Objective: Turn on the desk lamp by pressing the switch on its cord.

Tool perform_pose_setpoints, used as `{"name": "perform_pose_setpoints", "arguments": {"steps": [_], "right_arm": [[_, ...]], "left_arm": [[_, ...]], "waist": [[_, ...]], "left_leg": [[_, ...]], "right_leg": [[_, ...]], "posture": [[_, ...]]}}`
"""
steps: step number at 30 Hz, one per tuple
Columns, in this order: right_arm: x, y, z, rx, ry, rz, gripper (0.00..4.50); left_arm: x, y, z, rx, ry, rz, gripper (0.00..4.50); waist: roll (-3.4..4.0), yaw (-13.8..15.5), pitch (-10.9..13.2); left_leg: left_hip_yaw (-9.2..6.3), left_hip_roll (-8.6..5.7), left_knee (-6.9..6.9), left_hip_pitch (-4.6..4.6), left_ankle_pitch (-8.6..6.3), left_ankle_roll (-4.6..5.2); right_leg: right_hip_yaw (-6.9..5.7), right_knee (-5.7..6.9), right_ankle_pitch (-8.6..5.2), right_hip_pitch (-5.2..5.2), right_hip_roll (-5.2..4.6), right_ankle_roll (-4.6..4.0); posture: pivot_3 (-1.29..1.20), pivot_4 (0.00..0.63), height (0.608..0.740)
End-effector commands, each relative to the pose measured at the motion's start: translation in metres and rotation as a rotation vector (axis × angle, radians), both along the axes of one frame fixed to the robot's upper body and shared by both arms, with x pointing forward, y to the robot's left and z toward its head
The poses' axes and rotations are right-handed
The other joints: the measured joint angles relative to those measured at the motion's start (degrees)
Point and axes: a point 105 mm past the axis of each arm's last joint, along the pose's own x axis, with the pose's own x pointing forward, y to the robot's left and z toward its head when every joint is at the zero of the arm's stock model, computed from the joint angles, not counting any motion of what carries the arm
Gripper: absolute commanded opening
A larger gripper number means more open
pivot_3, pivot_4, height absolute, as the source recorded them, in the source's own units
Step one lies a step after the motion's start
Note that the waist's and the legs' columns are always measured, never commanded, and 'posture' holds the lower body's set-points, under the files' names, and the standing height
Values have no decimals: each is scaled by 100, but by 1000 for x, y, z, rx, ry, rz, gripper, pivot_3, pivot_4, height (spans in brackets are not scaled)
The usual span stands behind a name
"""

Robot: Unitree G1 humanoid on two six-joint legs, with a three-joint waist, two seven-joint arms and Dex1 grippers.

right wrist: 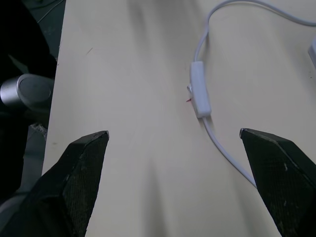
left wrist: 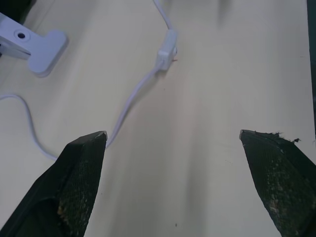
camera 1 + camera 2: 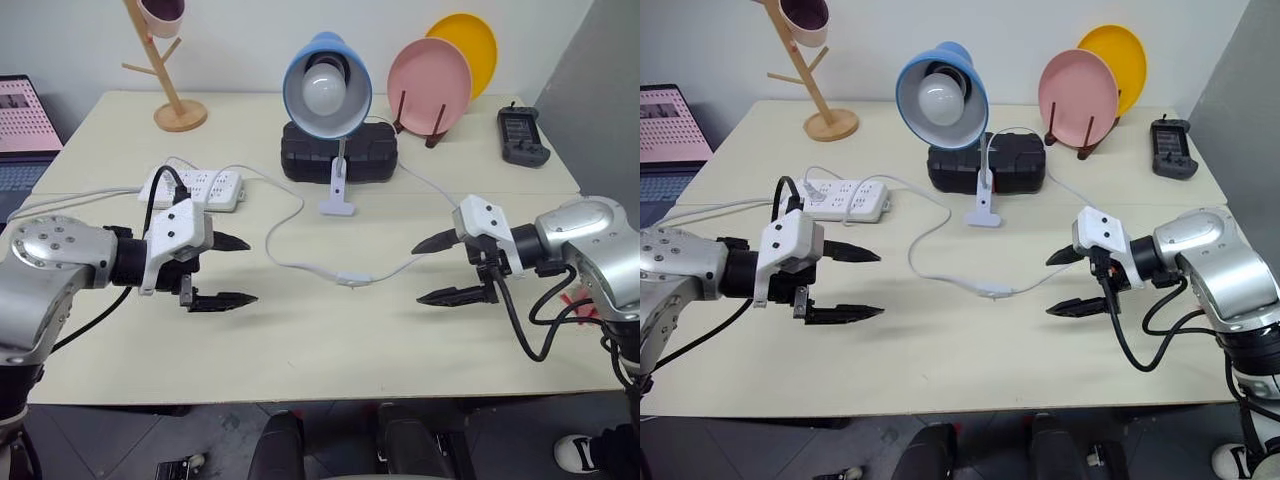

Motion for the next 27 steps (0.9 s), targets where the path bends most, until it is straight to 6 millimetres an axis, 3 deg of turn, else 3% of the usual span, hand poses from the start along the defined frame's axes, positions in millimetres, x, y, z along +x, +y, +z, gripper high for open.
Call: {"name": "perform_pose_setpoints", "arguments": {"steps": [1,9,17,27], "right_arm": [[0,3,11,26,-53,-11,4459],[2,7,1,20,-52,-20,4459],[18,39,-25,8,-77,42,4459],[39,51,-43,-29,-92,70,4459]], "left_arm": [[1,-2,4,20,-14,-10,4500],[3,-5,6,5,-46,-21,4500],[-6,-11,-3,2,-41,-40,4500],[-15,-10,-2,-12,-25,-14,4500]], "waist": [[0,2,0],[0,18,0],[-2,-23,-2],[-2,-14,-2]], "left_leg": [[0,0,0,0,0,0],[0,-1,-2,-6,0,0],[0,0,2,-2,0,0],[0,0,1,-5,0,0]], "right_leg": [[0,0,0,0,0,0],[0,-4,10,-2,-1,-18],[2,1,6,0,0,-8],[0,0,13,-2,0,-21]], "posture": [[0,150,740],[0,150,740],[0,150,740],[0,150,740]]}}
